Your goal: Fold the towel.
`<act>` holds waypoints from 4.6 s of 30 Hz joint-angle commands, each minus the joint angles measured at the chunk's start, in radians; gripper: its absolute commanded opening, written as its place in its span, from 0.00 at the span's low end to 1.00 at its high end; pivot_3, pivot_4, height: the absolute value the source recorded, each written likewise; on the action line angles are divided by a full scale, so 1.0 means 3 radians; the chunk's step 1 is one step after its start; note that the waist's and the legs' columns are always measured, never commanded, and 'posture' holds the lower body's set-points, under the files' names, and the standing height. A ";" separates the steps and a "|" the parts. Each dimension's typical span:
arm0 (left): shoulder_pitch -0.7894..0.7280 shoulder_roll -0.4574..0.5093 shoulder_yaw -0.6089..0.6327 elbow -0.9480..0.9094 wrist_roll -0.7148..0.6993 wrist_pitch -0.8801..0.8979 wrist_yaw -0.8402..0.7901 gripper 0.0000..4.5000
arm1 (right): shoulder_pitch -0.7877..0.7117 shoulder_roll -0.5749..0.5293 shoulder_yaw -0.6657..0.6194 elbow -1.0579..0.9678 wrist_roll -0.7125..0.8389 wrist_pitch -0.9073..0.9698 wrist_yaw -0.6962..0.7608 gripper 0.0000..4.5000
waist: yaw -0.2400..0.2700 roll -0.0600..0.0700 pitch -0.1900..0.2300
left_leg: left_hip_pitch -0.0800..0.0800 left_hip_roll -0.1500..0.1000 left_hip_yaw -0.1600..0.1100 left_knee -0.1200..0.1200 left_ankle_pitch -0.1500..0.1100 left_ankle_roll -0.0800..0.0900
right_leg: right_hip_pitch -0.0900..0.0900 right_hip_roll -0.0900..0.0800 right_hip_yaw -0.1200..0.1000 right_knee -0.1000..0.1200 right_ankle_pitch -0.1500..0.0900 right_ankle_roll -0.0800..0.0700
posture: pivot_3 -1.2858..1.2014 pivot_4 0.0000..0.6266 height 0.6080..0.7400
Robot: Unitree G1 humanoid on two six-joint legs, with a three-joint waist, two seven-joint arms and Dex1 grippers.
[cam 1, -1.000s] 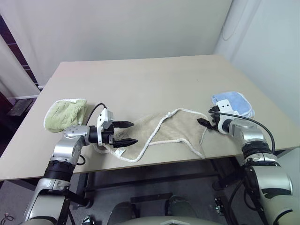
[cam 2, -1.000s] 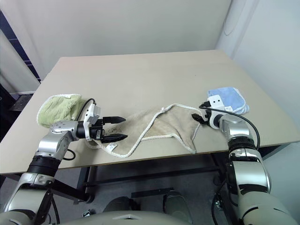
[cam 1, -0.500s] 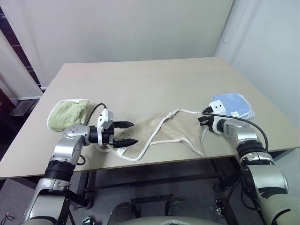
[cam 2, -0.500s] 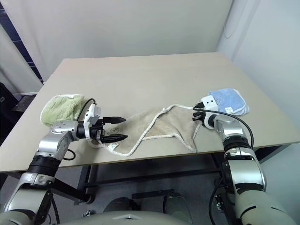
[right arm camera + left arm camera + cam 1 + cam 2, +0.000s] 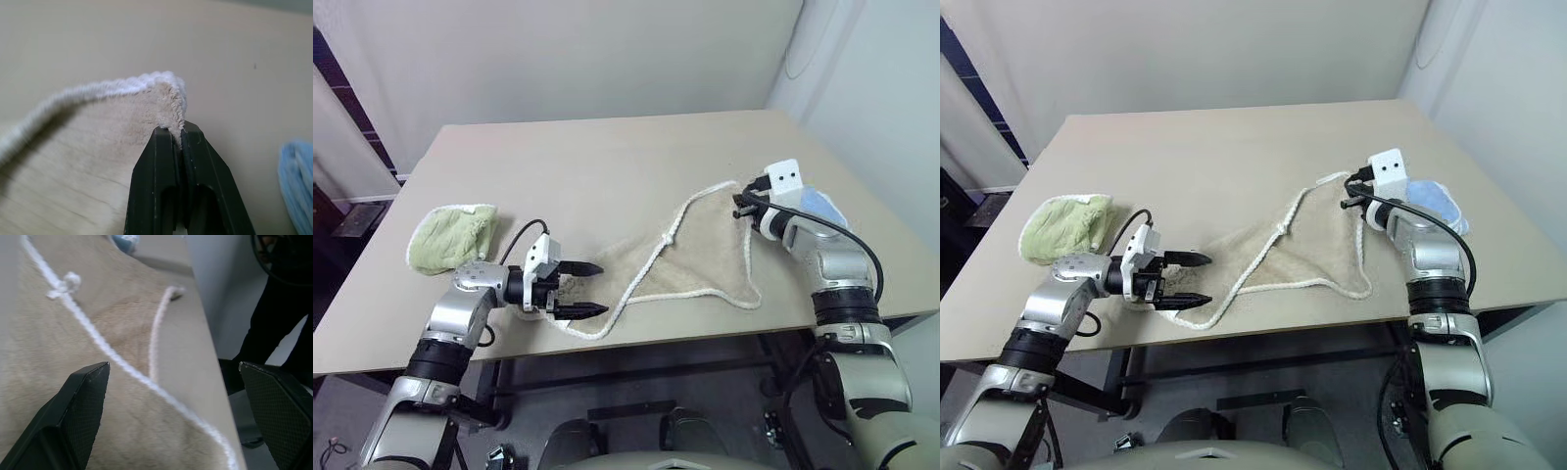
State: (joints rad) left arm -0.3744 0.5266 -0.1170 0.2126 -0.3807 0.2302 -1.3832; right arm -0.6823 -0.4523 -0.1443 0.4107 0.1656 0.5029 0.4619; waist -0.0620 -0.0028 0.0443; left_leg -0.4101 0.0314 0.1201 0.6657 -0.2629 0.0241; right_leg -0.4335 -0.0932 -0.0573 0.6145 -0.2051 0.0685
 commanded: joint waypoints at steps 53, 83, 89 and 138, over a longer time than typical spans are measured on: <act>-0.0210 -0.0323 -0.0827 0.0945 0.1245 -0.0779 0.0661 0.29 | -0.0950 0.0345 0.0052 -0.1530 0.0196 0.0920 -0.0805 0.00 | 0.0096 0.0018 -0.0003 | 0.0013 0.0000 0.0004 0.0002 -0.0007 -0.0011 | 0.0017 -0.0017 -0.0013 -0.0012 0.0003 -0.0005 | 0.52 0.00 1.00; -0.2180 -0.0081 0.1198 0.2594 -0.0182 0.0247 0.1355 0.01 | -0.0401 -0.0213 -0.0214 -0.1051 0.0121 0.0511 -0.0540 0.00 | 0.0069 0.0006 0.0011 | -0.0043 -0.0007 -0.0008 0.0005 -0.0005 0.0011 | -0.0023 -0.0011 -0.0024 -0.0009 0.0000 0.0025 | 0.52 0.00 1.00; -0.2842 -0.0262 0.1375 0.3450 0.0031 -0.0543 0.2245 0.01 | -0.0569 -0.0240 -0.0203 -0.0138 0.0017 -0.0058 -0.0510 0.00 | 0.0057 0.0004 0.0013 | -0.0038 -0.0011 -0.0006 0.0005 -0.0005 0.0011 | -0.0021 -0.0011 -0.0024 -0.0008 0.0001 0.0026 | 0.52 0.00 1.00; -0.0482 0.1078 0.0783 0.1558 0.0151 0.0207 -0.0762 0.01 | 0.3915 -0.0508 -0.1317 -0.3218 0.1630 0.0035 0.0789 0.00 | 0.0169 -0.0003 0.0031 | 0.0006 0.0005 -0.0012 -0.0001 -0.0011 -0.0008 | 0.0014 -0.0015 -0.0029 -0.0024 -0.0009 0.0012 | 0.52 0.00 1.00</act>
State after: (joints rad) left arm -0.4864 0.8231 0.0999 0.6955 -0.3192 0.2957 -1.6117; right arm 0.4998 -0.6060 -0.4948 -0.5266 0.6512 0.5443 0.6983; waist -0.0112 -0.0036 0.0537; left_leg -0.4080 0.0333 0.1159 0.6653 -0.2663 0.0216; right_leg -0.4293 -0.0975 -0.0669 0.6043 -0.2070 0.0715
